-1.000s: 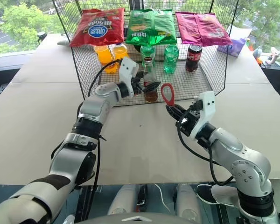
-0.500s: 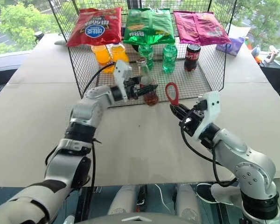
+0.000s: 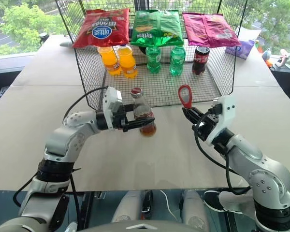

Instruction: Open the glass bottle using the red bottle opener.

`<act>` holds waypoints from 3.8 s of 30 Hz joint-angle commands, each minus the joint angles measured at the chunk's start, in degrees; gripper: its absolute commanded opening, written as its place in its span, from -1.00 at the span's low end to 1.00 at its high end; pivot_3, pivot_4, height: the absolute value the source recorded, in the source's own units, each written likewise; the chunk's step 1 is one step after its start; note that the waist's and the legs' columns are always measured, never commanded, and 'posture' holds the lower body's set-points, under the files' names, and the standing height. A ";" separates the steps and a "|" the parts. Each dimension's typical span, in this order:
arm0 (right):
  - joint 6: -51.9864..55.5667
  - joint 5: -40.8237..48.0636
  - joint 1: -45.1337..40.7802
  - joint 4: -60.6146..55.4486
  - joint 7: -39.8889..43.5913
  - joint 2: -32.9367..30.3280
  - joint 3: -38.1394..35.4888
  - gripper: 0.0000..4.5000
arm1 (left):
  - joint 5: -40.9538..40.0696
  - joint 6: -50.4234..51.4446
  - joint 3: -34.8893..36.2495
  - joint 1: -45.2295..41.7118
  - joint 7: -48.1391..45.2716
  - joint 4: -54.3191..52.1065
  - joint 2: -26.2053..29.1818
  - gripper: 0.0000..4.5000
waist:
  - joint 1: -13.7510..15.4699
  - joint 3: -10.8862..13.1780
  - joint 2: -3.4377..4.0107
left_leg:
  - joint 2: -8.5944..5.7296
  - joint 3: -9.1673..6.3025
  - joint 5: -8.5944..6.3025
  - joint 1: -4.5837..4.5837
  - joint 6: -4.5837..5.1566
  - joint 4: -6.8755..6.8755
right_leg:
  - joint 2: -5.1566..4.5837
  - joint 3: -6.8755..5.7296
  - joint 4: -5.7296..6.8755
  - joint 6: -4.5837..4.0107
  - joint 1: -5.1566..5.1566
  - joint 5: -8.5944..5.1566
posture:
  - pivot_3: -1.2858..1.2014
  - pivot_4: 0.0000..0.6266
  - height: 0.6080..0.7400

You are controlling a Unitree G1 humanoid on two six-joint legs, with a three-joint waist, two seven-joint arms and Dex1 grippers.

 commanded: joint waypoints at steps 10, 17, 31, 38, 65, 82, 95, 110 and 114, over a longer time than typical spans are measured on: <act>-1.01 0.83 -1.36 -1.56 -0.36 0.57 -0.10 -1.00 | -0.38 -5.12 0.37 -0.87 -1.85 0.22 -0.42 0.98 | -0.06 -0.01 0.01 | 0.01 0.01 0.00 0.02 0.00 0.00 | 0.02 0.00 0.00 0.00 0.01 0.00 | 0.03 -0.52 1.00; -1.67 -3.12 -3.24 -2.48 1.22 -2.01 0.53 -1.00 | -1.15 -5.80 1.28 -0.91 -2.34 -1.12 -0.24 0.98 | -0.09 -0.01 0.01 | 0.00 0.03 0.00 0.03 0.00 0.00 | 0.02 0.01 0.00 0.01 0.01 0.00 | 0.03 -0.52 1.00; -5.99 -21.25 -5.59 -4.98 9.54 -8.00 9.67 -1.00 | -1.86 -6.99 1.32 -0.60 -1.71 -1.90 -0.46 0.26 | -0.08 -0.01 0.01 | -0.01 0.03 0.00 0.04 0.00 0.00 | 0.03 0.01 0.00 0.01 0.02 0.00 | 0.03 -0.52 1.00; -7.45 -24.51 -4.45 -4.31 12.68 -7.60 10.01 -1.00 | -1.96 -7.95 1.46 0.19 -1.90 -2.46 -0.22 0.26 | -0.08 -0.01 0.01 | -0.02 0.03 0.00 0.04 0.00 0.00 | 0.03 0.01 0.00 0.01 0.02 0.00 | 0.03 -0.52 1.00; -4.65 -28.75 -10.52 -5.67 16.39 -6.68 12.67 -1.00 | -3.48 -5.49 1.40 -0.31 0.16 -5.35 0.58 -0.29 | -0.05 -0.05 0.02 | -0.01 0.04 0.01 0.19 -0.01 0.02 | 0.02 0.01 0.02 0.01 0.13 0.00 | 0.03 -0.52 1.00; -10.58 -38.79 -11.21 -3.25 22.51 -8.10 17.56 -1.00 | -2.83 -4.52 0.16 0.01 -0.54 -4.79 1.55 -0.07 | -0.08 -0.05 0.02 | -0.01 0.07 0.01 0.24 -0.01 0.03 | 0.03 0.01 0.04 0.01 0.17 0.00 | 0.03 -0.52 1.00; -12.68 -44.57 -12.69 -1.77 24.47 -7.67 19.53 -1.00 | -2.49 -8.21 1.01 0.40 -1.83 -1.15 1.31 0.99 | -0.06 -0.05 0.02 | -0.01 0.08 0.01 0.22 -0.02 0.03 | 0.03 0.01 0.04 0.01 0.15 -0.01 | 0.03 -0.52 1.00; -24.65 -58.41 -10.64 0.79 25.17 -8.69 23.09 -1.00 | -3.49 -5.86 1.17 -0.33 -1.18 -2.93 1.74 0.64 | -0.10 -0.05 0.02 | -0.01 0.09 0.01 0.22 -0.02 0.03 | 0.03 0.01 0.04 0.02 0.15 -0.01 | 0.03 -0.52 1.00; -29.27 -62.06 -10.52 2.56 24.98 -8.09 24.04 -1.00 | -3.49 -4.97 1.19 -1.45 -1.02 -2.69 1.74 0.64 | -0.07 -0.05 0.02 | -0.01 0.10 0.02 0.22 -0.03 0.03 | 0.03 0.01 0.04 0.03 0.14 -0.01 | 0.03 -0.52 1.00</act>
